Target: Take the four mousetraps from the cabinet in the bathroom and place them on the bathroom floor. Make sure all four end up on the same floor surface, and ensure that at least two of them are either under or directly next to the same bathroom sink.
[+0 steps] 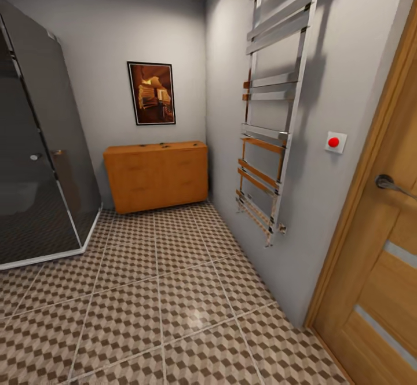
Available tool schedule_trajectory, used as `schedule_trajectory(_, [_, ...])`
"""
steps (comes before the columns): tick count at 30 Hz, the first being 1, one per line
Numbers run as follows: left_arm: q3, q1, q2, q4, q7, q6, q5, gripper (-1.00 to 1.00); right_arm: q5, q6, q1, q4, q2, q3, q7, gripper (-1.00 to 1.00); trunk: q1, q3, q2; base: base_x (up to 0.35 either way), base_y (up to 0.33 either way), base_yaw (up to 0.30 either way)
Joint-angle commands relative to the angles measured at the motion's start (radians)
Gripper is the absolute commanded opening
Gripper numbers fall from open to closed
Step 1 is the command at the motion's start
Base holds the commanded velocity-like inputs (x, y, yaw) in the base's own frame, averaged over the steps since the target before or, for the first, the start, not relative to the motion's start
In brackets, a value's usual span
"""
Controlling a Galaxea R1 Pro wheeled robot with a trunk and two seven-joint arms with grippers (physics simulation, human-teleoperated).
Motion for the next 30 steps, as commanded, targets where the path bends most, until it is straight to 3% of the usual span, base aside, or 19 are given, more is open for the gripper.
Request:
schedule_trajectory(1, [0.001,0.0,0.0,-0.001,-0.001,-0.001,0.001,1.0,0.006,-0.002,0.0,-0.001,0.0,0.0,0.0,1.0,0.0,-0.001,0.0,0.0,0.0,0.27])
schedule_trajectory(17, [-0.001,0.0,0.0,-0.001,-0.002,-0.001,0.002,1.0,0.006,-0.002,0.0,-0.001,0.0,0.0,0.0,1.0,0.0,-0.001,0.0,0.011,0.0,0.271])
schedule_trajectory(24, [0.008,0.0,0.001,-0.001,0.003,0.006,0.012,1.0,0.006,-0.002,0.0,-0.001,0.0,0.0,0.0,1.0,0.0,-0.001,0.0,0.261,0.0,0.222])
schedule_trajectory(30, [0.016,0.0,0.003,-0.001,0.007,0.008,0.043,1.0,0.006,-0.002,0.0,-0.001,0.0,0.0,0.0,1.0,0.0,-0.001,0.0,0.316,0.0,0.042])
